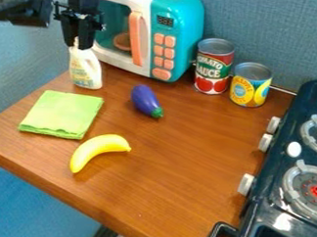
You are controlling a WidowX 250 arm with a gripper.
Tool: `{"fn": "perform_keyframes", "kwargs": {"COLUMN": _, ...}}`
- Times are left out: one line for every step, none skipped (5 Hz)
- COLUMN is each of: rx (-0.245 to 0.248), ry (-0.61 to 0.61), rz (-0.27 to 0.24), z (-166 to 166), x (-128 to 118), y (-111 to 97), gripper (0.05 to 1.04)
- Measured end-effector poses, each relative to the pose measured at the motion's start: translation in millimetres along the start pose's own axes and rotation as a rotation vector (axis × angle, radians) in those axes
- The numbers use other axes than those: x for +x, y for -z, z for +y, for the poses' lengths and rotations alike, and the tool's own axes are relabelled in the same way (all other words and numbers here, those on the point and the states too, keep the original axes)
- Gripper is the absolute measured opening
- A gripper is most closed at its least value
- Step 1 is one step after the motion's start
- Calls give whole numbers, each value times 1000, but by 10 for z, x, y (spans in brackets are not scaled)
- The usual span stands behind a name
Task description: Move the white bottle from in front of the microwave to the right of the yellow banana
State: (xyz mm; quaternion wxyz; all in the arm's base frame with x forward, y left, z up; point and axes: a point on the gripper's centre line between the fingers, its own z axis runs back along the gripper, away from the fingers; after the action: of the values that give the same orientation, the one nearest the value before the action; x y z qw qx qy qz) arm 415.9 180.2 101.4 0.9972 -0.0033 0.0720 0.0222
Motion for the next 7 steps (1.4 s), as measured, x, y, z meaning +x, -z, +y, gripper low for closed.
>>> {"fn": "perform_keyframes", "kwargs": {"rx": -5, "ry": 4, "rz": -2, "z": -35, "x": -73, "y": -7, "gripper": 371}}
{"fn": "perform_keyframes", "kwargs": {"rx": -14, "ry": 7, "rz": -17, "z": -72, "x": -118, "y": -50, "gripper": 370}}
{"fn": "perform_keyframes", "kwargs": {"rx": -6, "ry": 22, "rz": -60, "z": -112, "x": -197, "y": -211, "gripper": 370}}
{"fn": "perform_keyframes", "kwargs": {"rx": -4, "ry": 54, "rz": -111, "z": -233, "x": -282, "y": -391, "gripper": 370}}
{"fn": "perform_keyframes", "kwargs": {"rx": 16, "ry": 147, "rz": -145, "z": -648, "x": -435, "y": -543, "gripper": 370}}
{"fn": "perform_keyframes", "kwargs": {"rx": 23, "ry": 256, "rz": -103, "z": -1126, "x": -565, "y": -481, "gripper": 370}}
{"fn": "perform_keyframes", "kwargs": {"rx": 23, "ry": 318, "rz": -69, "z": -1422, "x": -730, "y": -343, "gripper": 370}}
